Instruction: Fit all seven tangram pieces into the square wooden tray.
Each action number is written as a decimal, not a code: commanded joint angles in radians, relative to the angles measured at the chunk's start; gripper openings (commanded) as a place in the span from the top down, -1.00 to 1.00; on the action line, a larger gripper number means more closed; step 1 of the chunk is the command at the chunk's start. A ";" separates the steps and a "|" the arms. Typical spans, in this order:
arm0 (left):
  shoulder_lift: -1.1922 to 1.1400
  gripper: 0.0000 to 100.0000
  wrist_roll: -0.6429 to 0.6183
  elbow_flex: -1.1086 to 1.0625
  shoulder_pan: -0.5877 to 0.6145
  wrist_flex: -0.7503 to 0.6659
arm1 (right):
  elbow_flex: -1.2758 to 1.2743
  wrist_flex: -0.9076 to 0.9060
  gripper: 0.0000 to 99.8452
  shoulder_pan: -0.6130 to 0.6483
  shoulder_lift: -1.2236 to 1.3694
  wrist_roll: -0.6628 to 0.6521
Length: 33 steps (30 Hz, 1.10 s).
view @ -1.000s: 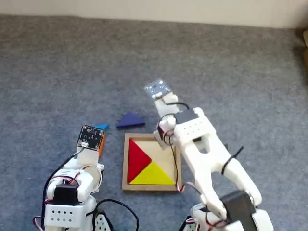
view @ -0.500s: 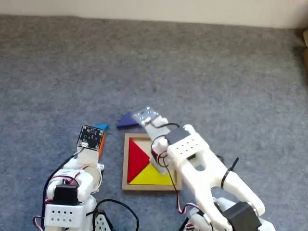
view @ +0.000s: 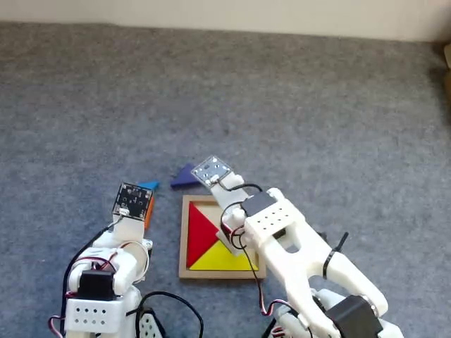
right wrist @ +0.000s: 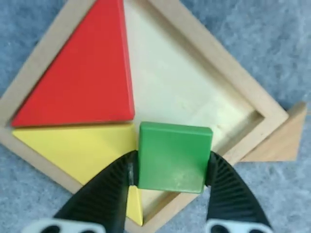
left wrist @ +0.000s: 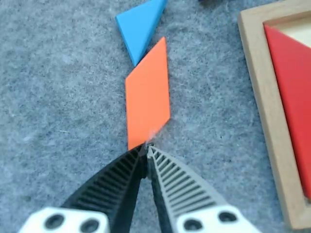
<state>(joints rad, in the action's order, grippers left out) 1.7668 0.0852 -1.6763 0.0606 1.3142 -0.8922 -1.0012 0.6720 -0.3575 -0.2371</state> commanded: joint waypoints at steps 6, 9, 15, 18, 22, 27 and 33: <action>0.048 0.98 0.006 -0.021 0.010 0.005 | 0.012 0.010 0.51 0.013 -0.045 -0.003; 0.048 0.98 0.006 -0.021 0.010 0.005 | 0.012 0.008 0.51 0.015 -0.047 -0.003; 0.048 0.98 0.006 -0.021 0.010 0.005 | 0.008 -0.025 0.51 0.013 -0.056 -0.009; 0.048 0.98 0.006 -0.021 0.010 0.005 | 0.012 -0.059 0.51 0.008 -0.056 -0.008; 0.048 0.98 0.006 -0.021 0.010 0.005 | 0.012 -0.064 0.51 0.007 -0.058 -0.008; 0.048 0.98 0.006 -0.021 0.010 0.005 | 0.012 -0.065 0.53 0.007 -0.058 -0.008; 0.048 0.98 0.006 -0.021 0.010 0.005 | 0.012 -0.065 0.81 0.005 -0.058 -0.009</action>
<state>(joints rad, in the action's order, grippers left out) 1.7668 0.0852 -1.6763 0.0606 1.3142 -0.8922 -1.0579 0.6751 -0.3652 -0.2371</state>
